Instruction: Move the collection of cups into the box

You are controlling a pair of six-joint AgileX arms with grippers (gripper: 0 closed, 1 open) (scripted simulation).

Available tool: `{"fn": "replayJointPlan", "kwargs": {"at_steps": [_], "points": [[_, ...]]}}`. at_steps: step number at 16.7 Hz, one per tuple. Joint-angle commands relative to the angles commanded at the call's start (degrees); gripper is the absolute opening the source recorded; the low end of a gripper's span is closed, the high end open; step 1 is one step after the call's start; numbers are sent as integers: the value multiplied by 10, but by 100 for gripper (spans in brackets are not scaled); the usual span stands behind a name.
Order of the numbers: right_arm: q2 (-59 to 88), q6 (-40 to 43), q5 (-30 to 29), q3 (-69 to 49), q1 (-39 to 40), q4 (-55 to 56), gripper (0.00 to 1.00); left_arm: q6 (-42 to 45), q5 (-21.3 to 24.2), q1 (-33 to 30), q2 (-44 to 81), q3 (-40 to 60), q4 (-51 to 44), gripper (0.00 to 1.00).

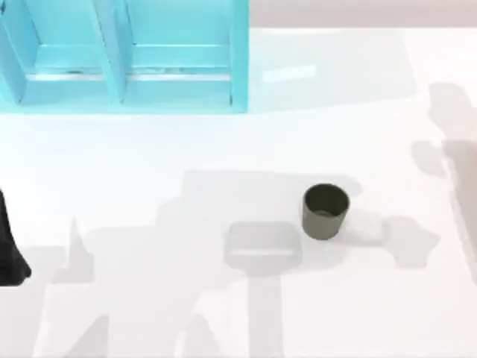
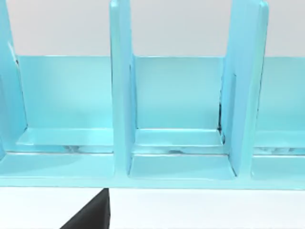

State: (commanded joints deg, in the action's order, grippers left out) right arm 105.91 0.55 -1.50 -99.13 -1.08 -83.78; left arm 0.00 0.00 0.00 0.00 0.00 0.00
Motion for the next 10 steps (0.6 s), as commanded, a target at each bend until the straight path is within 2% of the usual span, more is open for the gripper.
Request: {"fn": "replayJointPlan", "kwargs": {"at_steps": [5,7,10], "points": [[86,-219,10,-45,214,41,100,0,0,0,0,0,0,100],[107,-271,13,-55,266,55,100,0,0,0,0,0,0,100],[120,-302,15,-61,298,65,100,0,0,0,0,0,0,100]]}}
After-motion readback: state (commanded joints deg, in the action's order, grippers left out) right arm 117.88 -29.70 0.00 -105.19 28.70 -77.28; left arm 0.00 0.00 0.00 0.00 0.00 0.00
